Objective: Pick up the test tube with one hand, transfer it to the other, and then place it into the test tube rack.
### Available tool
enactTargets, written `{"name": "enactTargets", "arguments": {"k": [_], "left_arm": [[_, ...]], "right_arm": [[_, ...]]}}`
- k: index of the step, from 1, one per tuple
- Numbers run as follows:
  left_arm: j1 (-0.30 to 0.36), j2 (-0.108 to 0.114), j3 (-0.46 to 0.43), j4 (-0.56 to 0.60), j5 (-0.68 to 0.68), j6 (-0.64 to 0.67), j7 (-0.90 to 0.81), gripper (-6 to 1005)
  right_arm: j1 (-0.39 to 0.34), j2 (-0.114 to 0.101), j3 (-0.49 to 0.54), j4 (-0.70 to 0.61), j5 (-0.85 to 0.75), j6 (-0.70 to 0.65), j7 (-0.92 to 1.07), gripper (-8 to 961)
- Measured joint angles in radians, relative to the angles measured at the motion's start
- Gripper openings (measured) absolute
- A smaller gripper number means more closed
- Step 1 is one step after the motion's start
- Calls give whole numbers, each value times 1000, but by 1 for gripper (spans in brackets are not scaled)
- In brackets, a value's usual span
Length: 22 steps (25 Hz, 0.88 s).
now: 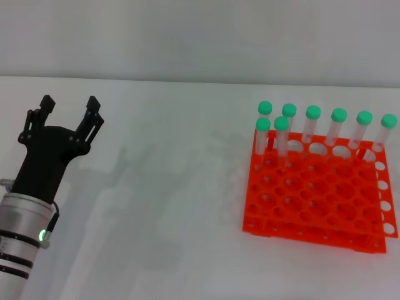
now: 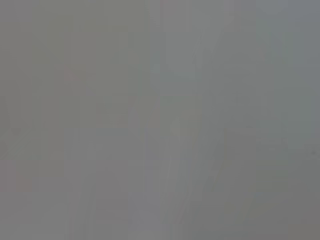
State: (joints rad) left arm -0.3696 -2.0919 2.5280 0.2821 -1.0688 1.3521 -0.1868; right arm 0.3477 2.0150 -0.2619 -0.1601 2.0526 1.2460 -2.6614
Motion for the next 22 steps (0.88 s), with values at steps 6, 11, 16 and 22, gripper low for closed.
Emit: {"name": "enactTargets", "arguments": {"k": [6,11,16,22], "left_arm": [[0,-2,0,0,-44,-56,-41,881],[-12,-2,0,7,-50,-94,-47,881],[-24,-2,0,7,-53,-96,-48,882],[-46,-2,0,0,-100,-115,-48,882]], "right_arm": [[4,-1,1,1,1,-30,4,872],[7,1,1,2,1,-41,1,872],[10,1,2,3,1,-42,1,872],[17,3,4,4,1,-41,-10,872]]}}
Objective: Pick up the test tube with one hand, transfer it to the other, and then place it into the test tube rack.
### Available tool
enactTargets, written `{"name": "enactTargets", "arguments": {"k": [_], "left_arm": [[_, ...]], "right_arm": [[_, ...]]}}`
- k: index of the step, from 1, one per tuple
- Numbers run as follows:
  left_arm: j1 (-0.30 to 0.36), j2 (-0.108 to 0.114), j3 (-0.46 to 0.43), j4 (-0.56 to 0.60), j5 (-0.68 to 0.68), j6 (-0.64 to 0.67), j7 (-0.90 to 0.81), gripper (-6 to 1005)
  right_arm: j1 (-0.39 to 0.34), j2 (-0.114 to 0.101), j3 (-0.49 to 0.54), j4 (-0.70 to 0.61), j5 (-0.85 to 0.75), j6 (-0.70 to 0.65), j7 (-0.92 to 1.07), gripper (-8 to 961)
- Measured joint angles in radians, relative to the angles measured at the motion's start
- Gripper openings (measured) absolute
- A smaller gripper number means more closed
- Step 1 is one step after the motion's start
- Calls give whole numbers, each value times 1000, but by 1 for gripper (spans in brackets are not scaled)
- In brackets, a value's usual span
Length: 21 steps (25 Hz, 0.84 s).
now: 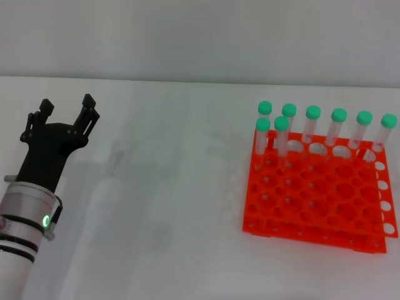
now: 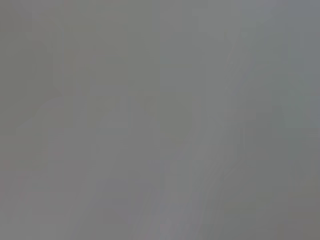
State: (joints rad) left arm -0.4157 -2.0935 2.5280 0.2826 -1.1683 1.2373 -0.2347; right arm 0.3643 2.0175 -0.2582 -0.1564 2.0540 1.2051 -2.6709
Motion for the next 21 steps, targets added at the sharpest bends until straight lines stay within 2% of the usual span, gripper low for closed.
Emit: {"name": "enactTargets", "arguments": {"k": [6,13,21], "left_arm": [[-29,1,0,-4,-89,-21,-63,882],[-74,3,0,-49,-93,-33,-69,882],[-140,3,-12,-83,-96,-98,-64,882]], "right_arm": [[13,3,0,12,18,3,-43,872],[21,5,2,59,117,16,-130,872],[35,2,2,63,126,6,-136,872]]}}
